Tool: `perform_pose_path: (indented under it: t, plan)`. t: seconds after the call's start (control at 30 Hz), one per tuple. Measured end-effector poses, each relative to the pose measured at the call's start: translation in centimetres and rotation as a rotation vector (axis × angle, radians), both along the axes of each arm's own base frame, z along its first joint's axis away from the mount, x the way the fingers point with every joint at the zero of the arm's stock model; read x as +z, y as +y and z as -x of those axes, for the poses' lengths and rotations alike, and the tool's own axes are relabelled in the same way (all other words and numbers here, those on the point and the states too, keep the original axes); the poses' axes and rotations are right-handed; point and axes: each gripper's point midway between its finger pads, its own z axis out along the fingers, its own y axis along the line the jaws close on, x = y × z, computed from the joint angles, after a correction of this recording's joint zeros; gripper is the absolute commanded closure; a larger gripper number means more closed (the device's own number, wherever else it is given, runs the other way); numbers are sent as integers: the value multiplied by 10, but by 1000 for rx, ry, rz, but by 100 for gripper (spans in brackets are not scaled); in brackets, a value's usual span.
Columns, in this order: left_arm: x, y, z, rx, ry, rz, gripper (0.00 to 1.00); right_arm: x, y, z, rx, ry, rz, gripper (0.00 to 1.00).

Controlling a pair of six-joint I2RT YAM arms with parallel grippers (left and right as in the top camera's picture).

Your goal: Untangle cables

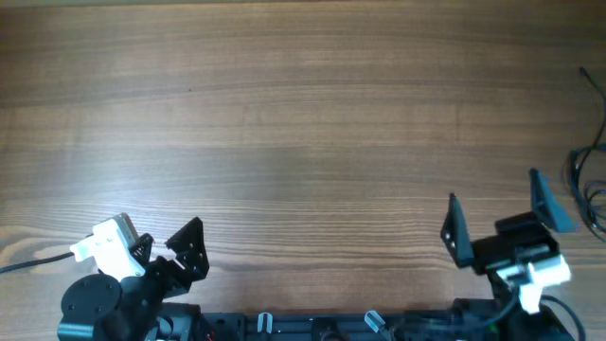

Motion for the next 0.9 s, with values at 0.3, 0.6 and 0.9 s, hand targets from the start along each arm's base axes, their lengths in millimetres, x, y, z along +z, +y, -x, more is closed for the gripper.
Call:
perform_pose_path:
  t: [0.3,0.6,0.9]
  plan:
    - [-3,1,2,2,15,-3,2,-89,-20,-48,-47,247,-140,0]
    - [-7,1,4,2,35,-5,2,-194,-55,-75,-220,699,-348,0]
    - [-8,1,5,-4,36,-14,1,-195,-53,-75,-207,708,-362,0]
